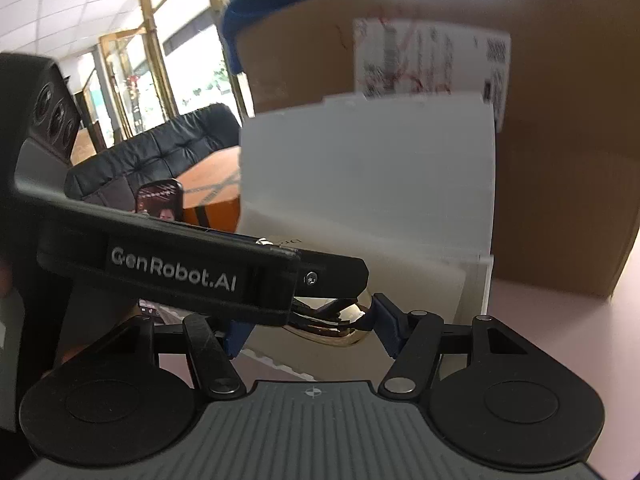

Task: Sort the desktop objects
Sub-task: 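Lift the gold egg with the left gripper and carry it into the white foam box, then open the left gripper to release the gold egg inside the box, then move the right gripper to the raised foam lid and pinch its edge, then swing the foam lid down over the box with the right gripper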

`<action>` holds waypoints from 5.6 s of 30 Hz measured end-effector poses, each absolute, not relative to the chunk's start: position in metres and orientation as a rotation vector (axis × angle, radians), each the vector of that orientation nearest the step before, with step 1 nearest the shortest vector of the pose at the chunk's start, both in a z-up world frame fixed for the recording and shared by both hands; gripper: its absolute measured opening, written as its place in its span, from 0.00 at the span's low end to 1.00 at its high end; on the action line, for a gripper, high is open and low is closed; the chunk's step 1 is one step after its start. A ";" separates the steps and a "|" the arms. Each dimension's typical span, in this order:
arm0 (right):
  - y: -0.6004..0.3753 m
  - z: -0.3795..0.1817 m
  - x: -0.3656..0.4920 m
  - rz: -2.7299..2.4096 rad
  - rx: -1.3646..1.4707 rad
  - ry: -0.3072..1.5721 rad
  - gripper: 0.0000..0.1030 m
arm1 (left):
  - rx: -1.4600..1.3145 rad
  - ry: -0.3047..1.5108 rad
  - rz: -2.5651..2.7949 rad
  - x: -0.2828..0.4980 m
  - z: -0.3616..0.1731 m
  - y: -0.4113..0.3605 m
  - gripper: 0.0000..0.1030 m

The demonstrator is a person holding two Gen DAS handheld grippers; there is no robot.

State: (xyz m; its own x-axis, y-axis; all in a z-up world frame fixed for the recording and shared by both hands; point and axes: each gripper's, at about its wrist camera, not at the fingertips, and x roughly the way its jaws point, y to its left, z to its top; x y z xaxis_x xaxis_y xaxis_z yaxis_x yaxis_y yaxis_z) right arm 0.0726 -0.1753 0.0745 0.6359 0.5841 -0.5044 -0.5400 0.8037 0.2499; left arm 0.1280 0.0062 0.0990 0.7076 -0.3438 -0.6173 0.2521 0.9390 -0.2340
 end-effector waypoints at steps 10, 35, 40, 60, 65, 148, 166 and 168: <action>-0.153 0.075 0.100 0.627 -0.027 0.715 0.58 | -0.107 0.749 -0.313 0.137 0.086 0.004 0.83; -0.165 0.105 0.097 0.571 0.015 0.565 0.82 | -0.177 0.639 -0.349 0.116 0.123 0.045 0.87; -0.165 0.118 0.092 0.635 -0.065 0.502 0.39 | -0.167 0.591 -0.346 0.107 0.139 0.061 0.87; -0.082 0.098 0.122 0.754 -0.413 0.478 0.17 | -0.100 0.581 -0.334 0.107 0.140 0.078 0.87; -0.078 0.095 0.120 0.775 -0.453 0.488 0.04 | -0.084 0.596 -0.332 0.110 0.136 0.074 0.87; -0.215 0.079 0.071 0.516 -0.229 0.108 0.28 | 0.131 0.378 -0.320 0.097 0.098 0.045 0.74; -0.234 0.066 0.016 0.534 -0.082 0.162 0.49 | 0.180 0.412 -0.337 0.034 0.084 0.045 0.76; -0.238 0.066 0.006 0.544 -0.029 0.143 0.51 | 0.162 0.417 -0.348 0.026 0.083 0.047 0.76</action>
